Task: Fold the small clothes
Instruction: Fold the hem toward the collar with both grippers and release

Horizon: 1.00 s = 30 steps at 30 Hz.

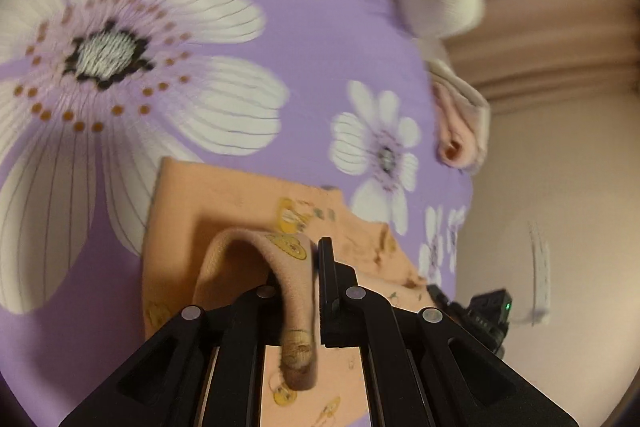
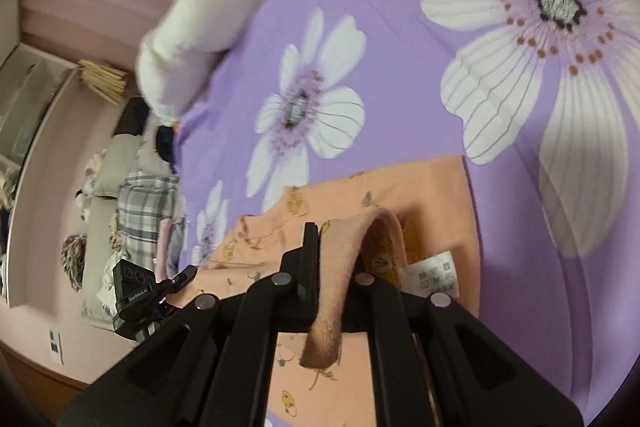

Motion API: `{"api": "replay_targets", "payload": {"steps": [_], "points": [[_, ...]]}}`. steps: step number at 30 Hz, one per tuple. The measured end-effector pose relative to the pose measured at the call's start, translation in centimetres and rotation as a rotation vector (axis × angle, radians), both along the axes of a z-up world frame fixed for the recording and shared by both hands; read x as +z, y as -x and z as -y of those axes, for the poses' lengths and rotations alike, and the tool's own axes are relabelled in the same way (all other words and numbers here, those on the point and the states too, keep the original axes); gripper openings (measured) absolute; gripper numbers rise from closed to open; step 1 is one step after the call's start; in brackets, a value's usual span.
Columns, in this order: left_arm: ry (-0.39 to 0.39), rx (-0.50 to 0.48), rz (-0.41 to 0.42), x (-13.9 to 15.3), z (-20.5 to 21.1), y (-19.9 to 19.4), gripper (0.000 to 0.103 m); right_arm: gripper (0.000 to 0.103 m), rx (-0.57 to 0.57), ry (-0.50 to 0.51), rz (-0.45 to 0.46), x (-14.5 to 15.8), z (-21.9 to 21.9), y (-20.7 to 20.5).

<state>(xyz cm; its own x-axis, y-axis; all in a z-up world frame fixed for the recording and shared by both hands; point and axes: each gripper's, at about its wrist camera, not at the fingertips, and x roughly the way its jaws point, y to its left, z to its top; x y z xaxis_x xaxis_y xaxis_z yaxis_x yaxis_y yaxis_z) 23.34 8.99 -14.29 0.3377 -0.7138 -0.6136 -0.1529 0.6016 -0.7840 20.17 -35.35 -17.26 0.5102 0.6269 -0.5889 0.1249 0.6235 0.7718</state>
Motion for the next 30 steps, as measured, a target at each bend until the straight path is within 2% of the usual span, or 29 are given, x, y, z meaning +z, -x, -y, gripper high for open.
{"api": "replay_targets", "payload": {"steps": [1, 2, 3, 4, 5, 6, 8, 12, 16, 18, 20, 24, 29, 30], "points": [[0.018, 0.005, -0.045, -0.7, 0.0, -0.5, 0.0, 0.008, -0.015, -0.015, -0.036, -0.5, 0.2, -0.4], [0.021, 0.012, -0.085, -1.2, -0.1, -0.8, 0.0, 0.015, -0.031, -0.031, -0.071, -1.0, 0.5, -0.8], [0.017, 0.014, -0.107, -1.4, 0.0, -1.1, 0.003, 0.024, -0.046, -0.039, -0.097, -1.2, 0.8, -1.1], [0.021, 0.015, -0.127, -1.6, 0.0, -1.4, 0.011, 0.041, -0.073, -0.072, -0.133, -1.7, 1.3, -1.3], [0.038, 0.02, -0.144, -1.7, -0.2, -1.6, 0.034, 0.045, -0.089, -0.123, -0.143, -1.9, 1.7, -1.5], [0.095, 0.037, -0.159, -1.9, -0.3, -1.9, 0.058, 0.046, -0.107, -0.184, -0.162, -2.2, 2.2, -1.8], [0.177, 0.075, -0.162, -1.9, -0.6, -2.6, 0.074, 0.05, -0.14, -0.252, -0.182, -2.5, 3.1, -2.2], [0.147, 0.147, -0.108, -0.7, -1.1, -3.9, 0.074, 0.051, -0.177, -0.251, -0.133, -1.9, 4.2, -2.9], [0.059, 0.164, -0.079, 0.6, -1.9, -4.3, 0.074, 0.052, -0.207, -0.179, -0.068, -0.7, 5.0, -2.2], [0.011, 0.128, -0.046, 1.2, -1.7, -3.5, 0.074, 0.052, -0.184, -0.134, -0.037, 0.1, 4.8, -1.4], [-0.076, 0.086, -0.007, 1.9, -1.4, -2.3, 0.074, 0.052, -0.127, -0.039, 0.027, 1.6, 4.3, 0.1], [-0.256, -0.038, 0.125, 3.5, 0.5, 1.9, 0.074, 0.051, -0.033, 0.11, 0.121, 3.5, 2.4, 3.4], [-0.441, -0.155, 0.283, 4.8, 3.2, 7.1, 0.074, 0.031, 0.078, 0.328, 0.2, 4.5, -0.8, 9.0], [-0.471, -0.172, 0.309, 4.9, 3.7, 7.9, 0.069, 0.03, 0.087, 0.364, 0.203, 4.5, -1.8, 9.4]]}}
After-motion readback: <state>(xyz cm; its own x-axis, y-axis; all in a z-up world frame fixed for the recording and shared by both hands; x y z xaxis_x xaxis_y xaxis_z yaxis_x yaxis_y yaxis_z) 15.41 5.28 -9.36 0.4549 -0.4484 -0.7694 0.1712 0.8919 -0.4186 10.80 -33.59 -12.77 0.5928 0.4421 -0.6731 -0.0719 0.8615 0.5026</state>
